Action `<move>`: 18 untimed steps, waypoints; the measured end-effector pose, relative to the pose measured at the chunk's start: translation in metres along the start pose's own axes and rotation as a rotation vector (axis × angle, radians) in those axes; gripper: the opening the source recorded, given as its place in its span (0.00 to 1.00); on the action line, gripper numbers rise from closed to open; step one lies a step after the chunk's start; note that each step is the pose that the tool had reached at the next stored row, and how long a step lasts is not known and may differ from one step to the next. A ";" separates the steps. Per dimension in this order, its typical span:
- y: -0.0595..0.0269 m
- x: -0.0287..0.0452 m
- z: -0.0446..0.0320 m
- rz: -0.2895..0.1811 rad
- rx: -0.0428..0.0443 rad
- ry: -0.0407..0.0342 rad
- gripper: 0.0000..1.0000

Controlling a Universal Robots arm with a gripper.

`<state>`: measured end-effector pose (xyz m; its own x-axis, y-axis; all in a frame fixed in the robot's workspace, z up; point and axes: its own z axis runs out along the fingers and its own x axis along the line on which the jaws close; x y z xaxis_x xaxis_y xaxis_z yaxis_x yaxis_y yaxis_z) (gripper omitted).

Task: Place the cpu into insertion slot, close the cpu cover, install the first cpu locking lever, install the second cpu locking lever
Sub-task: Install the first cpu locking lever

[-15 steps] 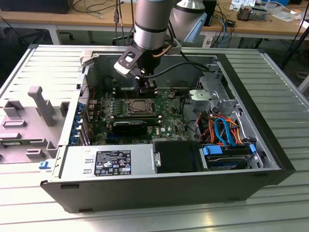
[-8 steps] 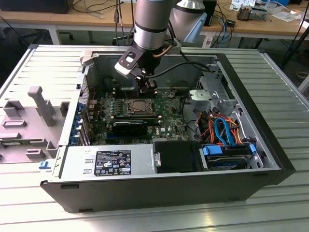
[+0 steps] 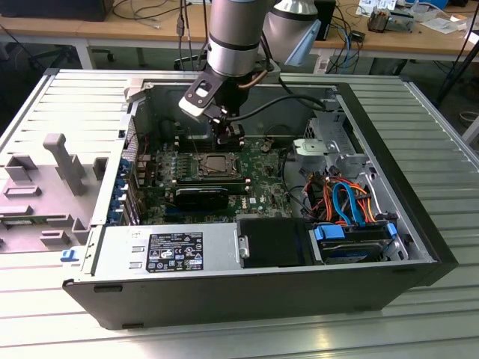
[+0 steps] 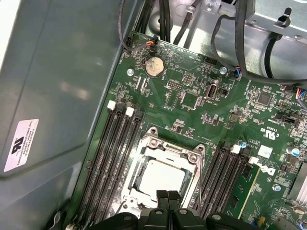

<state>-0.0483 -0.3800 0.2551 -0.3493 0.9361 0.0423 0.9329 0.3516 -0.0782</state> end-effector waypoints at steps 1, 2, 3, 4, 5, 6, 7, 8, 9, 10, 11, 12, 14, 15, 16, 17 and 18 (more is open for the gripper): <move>0.0000 0.0000 0.0000 -0.002 0.0001 -0.0002 0.11; 0.0000 0.0000 0.0000 -0.005 0.0002 -0.0004 0.11; 0.0000 0.0000 0.0000 -0.008 0.0004 -0.0006 0.11; 0.0000 0.0000 0.0000 -0.010 0.0005 -0.0008 0.11; 0.0000 0.0000 0.0000 -0.015 0.0006 -0.0012 0.11; 0.0000 0.0000 0.0000 -0.018 0.0008 -0.0014 0.11; 0.0000 0.0000 0.0000 -0.020 0.0009 -0.0016 0.11; 0.0000 0.0000 0.0000 -0.022 0.0010 -0.0018 0.11; 0.0000 0.0000 0.0000 -0.026 0.0012 -0.0021 0.11; 0.0000 0.0000 0.0000 -0.032 0.0013 -0.0024 0.11; 0.0000 0.0000 0.0000 -0.035 0.0015 -0.0028 0.11; 0.0000 0.0000 0.0000 -0.039 0.0016 -0.0030 0.11; 0.0000 0.0000 0.0000 -0.054 0.0022 -0.0042 0.11; 0.0000 0.0000 0.0000 -0.059 0.0025 -0.0046 0.11; 0.0000 0.0000 0.0000 -0.066 0.0029 -0.0052 0.11; 0.0000 0.0000 0.0000 -0.071 0.0031 -0.0056 0.11; 0.0000 0.0000 0.0000 -0.075 0.0032 -0.0059 0.11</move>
<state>-0.0483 -0.3800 0.2551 -0.4189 0.9070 0.0422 0.9037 0.4210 -0.0782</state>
